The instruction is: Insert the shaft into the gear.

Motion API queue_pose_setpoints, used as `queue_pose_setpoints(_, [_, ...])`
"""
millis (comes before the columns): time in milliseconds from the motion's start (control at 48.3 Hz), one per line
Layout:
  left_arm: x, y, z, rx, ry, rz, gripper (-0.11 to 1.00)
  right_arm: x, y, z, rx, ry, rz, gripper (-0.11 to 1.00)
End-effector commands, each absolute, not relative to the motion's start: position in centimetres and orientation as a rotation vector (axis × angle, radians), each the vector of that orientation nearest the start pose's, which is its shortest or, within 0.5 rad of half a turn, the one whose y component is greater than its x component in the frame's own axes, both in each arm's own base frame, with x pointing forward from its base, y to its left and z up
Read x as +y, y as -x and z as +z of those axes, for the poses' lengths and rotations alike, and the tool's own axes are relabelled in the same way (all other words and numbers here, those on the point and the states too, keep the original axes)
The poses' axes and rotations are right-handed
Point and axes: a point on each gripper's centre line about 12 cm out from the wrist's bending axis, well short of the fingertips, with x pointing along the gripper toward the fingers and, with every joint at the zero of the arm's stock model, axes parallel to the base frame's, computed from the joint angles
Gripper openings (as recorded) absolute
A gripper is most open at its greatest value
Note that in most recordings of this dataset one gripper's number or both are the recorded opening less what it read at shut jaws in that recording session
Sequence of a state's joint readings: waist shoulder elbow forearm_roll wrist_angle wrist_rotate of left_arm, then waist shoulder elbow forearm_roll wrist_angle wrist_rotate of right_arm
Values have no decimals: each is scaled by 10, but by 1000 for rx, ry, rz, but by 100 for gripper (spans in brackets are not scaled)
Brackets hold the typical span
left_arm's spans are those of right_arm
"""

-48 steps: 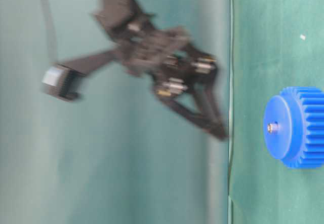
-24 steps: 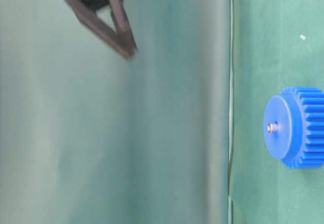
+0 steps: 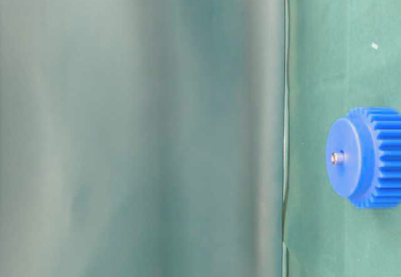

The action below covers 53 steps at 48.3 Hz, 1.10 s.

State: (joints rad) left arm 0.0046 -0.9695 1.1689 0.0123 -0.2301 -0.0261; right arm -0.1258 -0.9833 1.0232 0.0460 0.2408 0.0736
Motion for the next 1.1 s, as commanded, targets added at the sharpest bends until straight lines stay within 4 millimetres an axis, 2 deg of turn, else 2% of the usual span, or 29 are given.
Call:
queue_pose_setpoints(0, [1, -200, 302, -63, 14, 4, 0, -23, -191, 303, 258, -132, -128, 96])
queue_pose_setpoints(290, [1, -200, 301, -60, 14, 4, 0, -23, -191, 295, 280, -123, -130, 96])
queue_pose_setpoints(1076, [1, -201, 301, -57, 14, 4, 0, -24, -196, 293, 263, -119, -131, 96])
